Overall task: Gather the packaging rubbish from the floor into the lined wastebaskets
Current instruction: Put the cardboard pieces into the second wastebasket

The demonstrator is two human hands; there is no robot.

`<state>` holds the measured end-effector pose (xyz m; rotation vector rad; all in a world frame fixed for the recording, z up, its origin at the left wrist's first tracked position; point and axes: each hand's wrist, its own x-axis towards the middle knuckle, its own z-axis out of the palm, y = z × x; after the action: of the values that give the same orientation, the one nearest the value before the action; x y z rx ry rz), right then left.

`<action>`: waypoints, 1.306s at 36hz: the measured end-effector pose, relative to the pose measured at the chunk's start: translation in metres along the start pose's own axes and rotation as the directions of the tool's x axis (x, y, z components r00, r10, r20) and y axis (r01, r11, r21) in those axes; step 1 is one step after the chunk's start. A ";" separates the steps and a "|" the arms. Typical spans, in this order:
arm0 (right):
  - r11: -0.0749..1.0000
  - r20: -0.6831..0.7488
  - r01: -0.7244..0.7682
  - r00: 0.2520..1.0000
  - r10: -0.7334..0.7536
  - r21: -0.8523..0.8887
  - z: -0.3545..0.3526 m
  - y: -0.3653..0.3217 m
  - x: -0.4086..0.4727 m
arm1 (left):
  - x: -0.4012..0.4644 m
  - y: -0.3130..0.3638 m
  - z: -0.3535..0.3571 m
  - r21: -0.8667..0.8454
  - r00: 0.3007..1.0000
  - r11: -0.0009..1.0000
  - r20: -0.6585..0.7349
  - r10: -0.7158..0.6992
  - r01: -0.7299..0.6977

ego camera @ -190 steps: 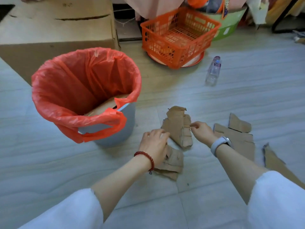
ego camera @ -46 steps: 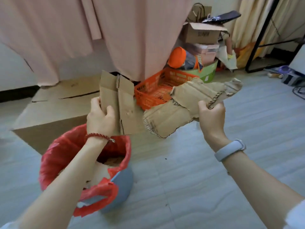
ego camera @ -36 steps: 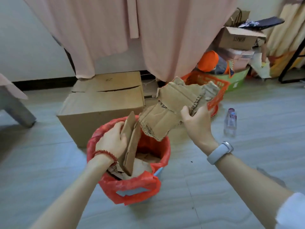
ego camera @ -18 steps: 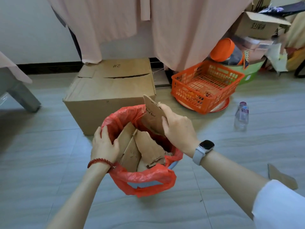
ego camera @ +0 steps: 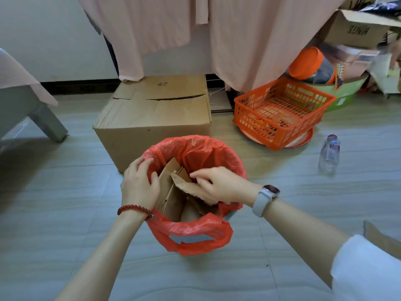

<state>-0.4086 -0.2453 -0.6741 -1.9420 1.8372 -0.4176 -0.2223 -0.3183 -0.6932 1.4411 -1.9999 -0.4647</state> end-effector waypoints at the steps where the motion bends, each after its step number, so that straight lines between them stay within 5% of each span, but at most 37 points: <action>1: 0.998 -0.096 0.020 0.995 -0.015 0.052 -0.011 0.002 -0.005 | 0.002 0.011 0.002 -0.019 0.999 0.999 -0.017 0.034 -0.035; 7: 0.953 -0.464 -0.019 0.871 0.164 0.302 -0.067 0.063 -0.050 | 0.006 0.115 0.049 -0.151 0.970 0.959 -0.005 0.244 -0.241; 14: 0.835 -0.418 -0.413 0.728 0.543 0.364 -0.053 0.205 -0.144 | -0.040 0.223 0.162 -0.160 0.848 0.902 0.305 0.432 -0.402; 21: 0.542 -0.207 -0.814 0.505 0.838 0.207 0.005 0.328 -0.263 | -0.117 0.235 0.296 -0.002 0.560 0.928 0.797 0.227 -0.373; 27: 0.434 -0.132 -0.899 0.424 0.896 0.056 0.044 0.397 -0.313 | -0.169 0.198 0.357 0.199 0.390 0.884 0.921 -0.022 -0.422; 33: 0.388 0.069 -0.922 0.388 0.919 0.014 0.063 0.429 -0.310 | -0.190 0.168 0.372 0.316 0.358 0.840 0.920 -0.159 -0.441; 39: 0.394 -0.113 -0.908 0.411 0.905 -0.143 0.083 0.431 -0.295 | -0.189 0.164 0.371 0.314 0.384 0.835 0.913 -0.136 -0.452; 44: 0.473 -0.119 -0.881 0.473 0.873 -0.036 0.066 0.420 -0.290 | -0.174 0.167 0.367 0.288 0.361 0.845 0.925 -0.122 -0.452; 47: 0.562 -0.241 -0.825 0.536 0.809 0.053 0.044 0.391 -0.275 | -0.153 0.175 0.358 0.283 0.427 0.861 0.900 -0.087 -0.422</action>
<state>-0.7451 0.0219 -0.8879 -0.8395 2.6859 -0.2657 -0.5534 -0.1412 -0.8967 1.3154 -3.3264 -0.8100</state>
